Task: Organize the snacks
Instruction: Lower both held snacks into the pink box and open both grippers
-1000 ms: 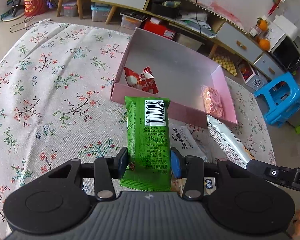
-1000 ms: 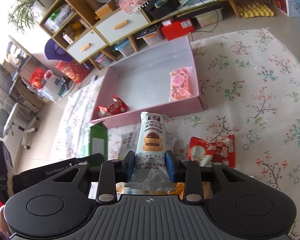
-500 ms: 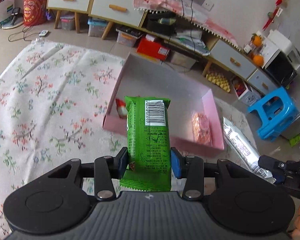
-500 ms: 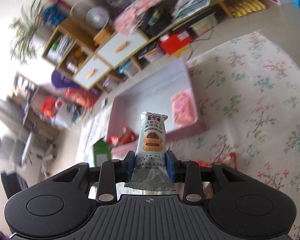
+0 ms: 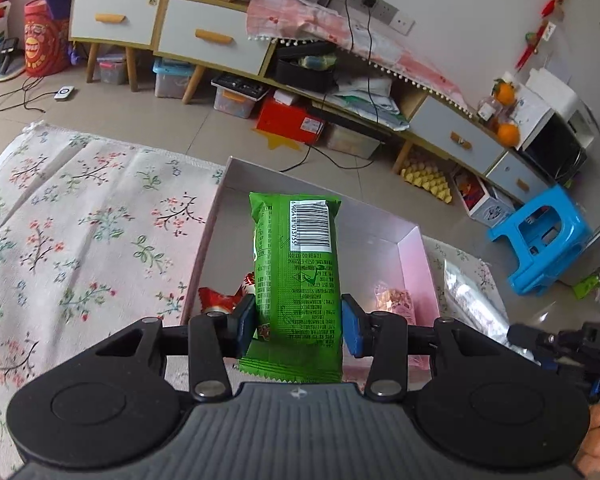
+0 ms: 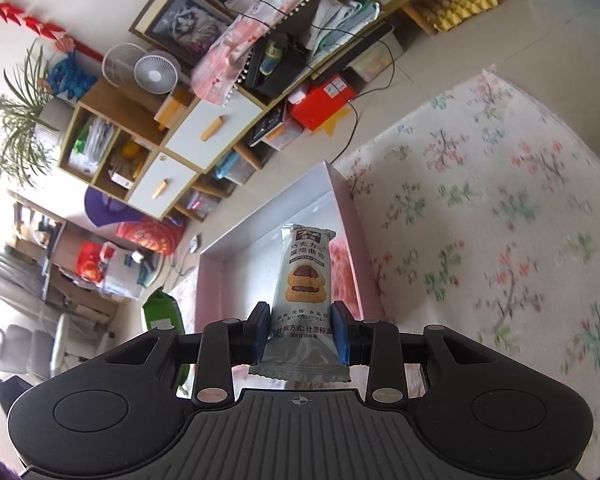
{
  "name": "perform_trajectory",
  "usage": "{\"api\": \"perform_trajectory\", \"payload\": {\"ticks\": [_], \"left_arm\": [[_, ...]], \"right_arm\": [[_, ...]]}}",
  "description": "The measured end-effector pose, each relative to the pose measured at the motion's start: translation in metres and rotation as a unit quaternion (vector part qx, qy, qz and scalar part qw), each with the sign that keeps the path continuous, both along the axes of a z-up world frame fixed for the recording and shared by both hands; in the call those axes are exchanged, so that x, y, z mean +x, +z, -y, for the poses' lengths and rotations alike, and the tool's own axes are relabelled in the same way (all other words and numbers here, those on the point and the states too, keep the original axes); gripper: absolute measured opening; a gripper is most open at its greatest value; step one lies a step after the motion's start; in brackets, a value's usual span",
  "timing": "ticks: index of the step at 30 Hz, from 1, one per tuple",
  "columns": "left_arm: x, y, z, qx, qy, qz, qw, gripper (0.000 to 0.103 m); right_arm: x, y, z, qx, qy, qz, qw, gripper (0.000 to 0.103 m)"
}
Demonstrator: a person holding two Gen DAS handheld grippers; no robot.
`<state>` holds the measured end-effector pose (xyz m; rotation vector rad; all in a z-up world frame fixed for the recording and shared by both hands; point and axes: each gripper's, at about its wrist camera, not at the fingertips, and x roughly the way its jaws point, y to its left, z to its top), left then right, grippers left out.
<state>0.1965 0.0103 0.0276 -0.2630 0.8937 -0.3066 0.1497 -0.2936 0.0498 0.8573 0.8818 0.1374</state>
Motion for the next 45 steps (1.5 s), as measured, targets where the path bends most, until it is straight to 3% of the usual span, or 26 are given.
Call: {"api": "perform_trajectory", "payload": {"ticks": [8, 15, 16, 18, 22, 26, 31, 37, 40, 43, 45], "left_arm": [[0.02, -0.015, 0.009, 0.029, -0.001, -0.016, 0.9995, 0.04], [0.018, -0.017, 0.011, 0.05, 0.001, -0.003, 0.9987, 0.041], [0.018, -0.015, 0.012, 0.056, 0.004, 0.007, 0.9984, 0.042], [0.015, -0.01, 0.012, 0.063, 0.004, 0.022, 0.9977, 0.055], [0.011, 0.002, 0.001, 0.037, 0.009, 0.03, 0.9988, 0.057], [0.005, 0.008, -0.01, 0.017, 0.023, 0.02, 0.9994, 0.057], [-0.001, 0.008, -0.013, 0.004, 0.025, -0.002, 0.9997, 0.059], [-0.013, 0.008, -0.013, 0.005, 0.017, -0.011, 0.9998, 0.059], [-0.017, 0.006, -0.01, 0.008, 0.009, -0.031, 0.9994, 0.059], [-0.027, 0.009, -0.007, 0.001, -0.003, -0.042, 0.9991, 0.061], [-0.035, 0.012, -0.002, 0.008, -0.009, -0.043, 0.999, 0.071]], "right_arm": [[0.032, -0.014, -0.034, -0.021, 0.025, -0.017, 0.999, 0.032], [0.045, -0.025, -0.052, -0.039, 0.037, -0.034, 0.998, 0.033], [0.046, -0.026, -0.052, -0.035, 0.034, -0.032, 0.998, 0.033], [0.043, -0.026, -0.052, -0.024, 0.016, -0.023, 0.999, 0.035], [0.036, -0.006, -0.048, -0.004, 0.018, 0.005, 1.0, 0.036], [0.027, 0.01, -0.042, -0.029, 0.006, 0.021, 0.999, 0.04], [0.027, -0.009, -0.055, -0.056, 0.057, -0.021, 0.997, 0.04], [0.021, -0.011, -0.072, -0.073, 0.074, 0.003, 0.995, 0.04], [0.02, -0.01, -0.077, -0.069, 0.08, -0.017, 0.994, 0.04], [0.002, 0.026, -0.078, -0.065, 0.083, 0.04, 0.994, 0.04], [-0.015, 0.056, -0.079, -0.087, 0.094, 0.103, 0.986, 0.049]]}}
